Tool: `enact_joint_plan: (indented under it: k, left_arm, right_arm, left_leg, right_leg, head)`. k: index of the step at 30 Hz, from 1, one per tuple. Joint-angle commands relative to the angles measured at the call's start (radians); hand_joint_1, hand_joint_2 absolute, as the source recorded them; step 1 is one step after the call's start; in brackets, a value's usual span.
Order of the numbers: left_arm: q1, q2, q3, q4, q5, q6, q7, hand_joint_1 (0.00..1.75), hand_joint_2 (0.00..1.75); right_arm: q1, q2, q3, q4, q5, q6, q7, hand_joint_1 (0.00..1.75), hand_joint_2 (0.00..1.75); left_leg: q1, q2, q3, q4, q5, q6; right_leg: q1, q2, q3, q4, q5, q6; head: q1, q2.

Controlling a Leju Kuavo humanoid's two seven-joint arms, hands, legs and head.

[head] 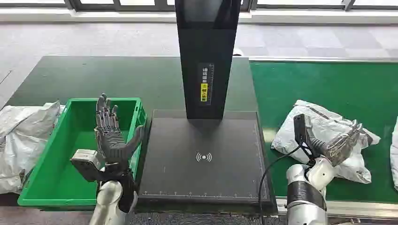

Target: Moved the parcel from conveyor to table for the left to box.

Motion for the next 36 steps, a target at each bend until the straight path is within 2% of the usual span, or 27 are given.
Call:
enact_joint_plan:
  k: [1, 3, 4, 5, 6, 7, 14, 17, 18, 21, 27, 36]
  left_arm:
    - [0.023, -0.04, 0.051, 0.003, 0.001, 0.011, 0.003, 0.0, 1.75]
    - [0.026, -0.039, 0.048, -0.001, -0.001, 0.02, 0.003, 0.0, 1.75]
    - [0.032, -0.04, 0.052, -0.009, -0.002, 0.017, 0.003, 0.0, 1.75]
    - [0.034, -0.04, 0.055, -0.015, -0.005, 0.02, 0.003, 0.0, 1.75]
    - [0.04, -0.04, 0.058, -0.022, -0.008, 0.018, 0.003, 0.0, 1.75]
    - [0.042, -0.04, 0.063, -0.025, -0.012, 0.004, 0.003, 0.0, 1.75]
    - [0.042, -0.04, 0.063, -0.025, -0.012, 0.004, 0.003, 0.0, 1.75]
    - [0.041, -0.04, 0.064, -0.023, -0.014, -0.004, 0.003, 0.0, 1.75]
    - [0.038, -0.04, 0.053, -0.02, -0.017, -0.005, 0.003, 0.0, 1.75]
    - [0.037, -0.04, 0.052, -0.017, -0.018, -0.006, 0.003, 0.0, 1.75]
    - [0.037, -0.04, 0.052, -0.017, -0.018, -0.006, 0.003, 0.0, 1.75]
    - [0.024, -0.04, 0.059, 0.003, -0.014, -0.012, 0.003, 0.0, 1.75]
  right_arm:
    - [-0.052, -0.06, 0.096, 0.181, 0.006, 0.001, 0.077, 0.0, 1.75]
    - [-0.053, -0.09, 0.174, 0.228, -0.068, 0.001, 0.101, 0.0, 1.75]
    - [-0.073, -0.074, 0.122, 0.269, -0.006, 0.001, 0.102, 0.0, 1.75]
    - [-0.102, -0.086, 0.13, 0.364, 0.003, 0.001, 0.12, 0.0, 1.75]
    - [-0.136, -0.108, 0.161, 0.476, 0.006, 0.026, 0.159, 0.0, 1.75]
    - [-0.159, -0.124, 0.215, 0.528, 0.006, 0.14, 0.224, 0.0, 1.75]
    - [-0.159, -0.124, 0.215, 0.528, 0.006, 0.14, 0.224, 0.0, 1.75]
    - [-0.163, -0.126, 0.227, 0.545, 0.006, 0.204, 0.244, 0.0, 1.75]
    - [-0.136, -0.132, 0.259, 0.533, 0.006, 0.298, 0.311, 0.0, 1.75]
    - [-0.132, -0.135, 0.261, 0.53, 0.006, 0.304, 0.32, 0.0, 1.75]
    - [-0.132, -0.135, 0.261, 0.53, 0.006, 0.304, 0.32, 0.0, 1.75]
    - [-0.123, -0.15, 0.312, 0.542, 0.006, 0.408, 0.407, 0.0, 1.75]
  left_leg:
    - [0.001, 0.001, 0.002, -0.002, 0.0, -0.001]
    - [0.001, 0.002, 0.002, -0.002, 0.0, -0.001]
    - [0.0, 0.004, 0.003, -0.002, -0.001, -0.001]
    - [0.001, 0.003, 0.002, -0.001, -0.001, 0.0]
    - [0.001, 0.004, 0.002, -0.002, -0.001, -0.001]
    - [0.0, 0.004, 0.003, -0.002, 0.0, -0.001]
    - [0.001, 0.005, 0.002, -0.001, -0.001, -0.001]
    - [0.0, 0.004, 0.002, -0.001, -0.001, -0.001]
    - [0.001, 0.003, 0.001, 0.0, 0.0, 0.0]
    - [0.0, -0.001, 0.001, -0.001, 0.0, 0.0]
    - [0.0, 0.001, 0.002, -0.002, 0.0, -0.001]
    - [0.0, 0.0, 0.001, -0.001, 0.0, 0.0]
  right_leg:
    - [0.001, 0.0, 0.002, -0.002, 0.001, 0.0]
    - [0.001, 0.002, 0.002, -0.003, 0.001, 0.0]
    - [0.0, 0.003, 0.003, -0.003, 0.001, 0.0]
    - [0.001, 0.002, 0.002, -0.002, 0.001, 0.0]
    - [0.001, 0.003, 0.002, -0.002, 0.001, 0.0]
    - [0.0, 0.003, 0.002, -0.002, 0.001, 0.0]
    - [0.001, 0.004, 0.002, -0.002, 0.001, 0.0]
    - [0.0, 0.004, 0.002, -0.002, 0.001, 0.0]
    - [0.001, 0.002, 0.001, -0.001, 0.001, 0.0]
    - [0.0, -0.001, 0.002, -0.002, 0.0, 0.0]
    - [0.0, 0.0, 0.002, -0.002, 0.001, 0.0]
    - [0.0, -0.001, 0.002, -0.002, 0.0, 0.0]
  head:
    - [0.0, 0.0]
    - [0.0, 0.0]
    - [0.0, 0.0]
    - [0.0, 0.0]
    - [0.0, 0.0]
    - [0.0, 0.0]
    - [0.0, 0.0]
    - [0.0, 0.0]
    - [0.0, 0.0]
    - [0.0, 0.0]
    - [0.0, 0.0]
    - [0.0, 0.0]
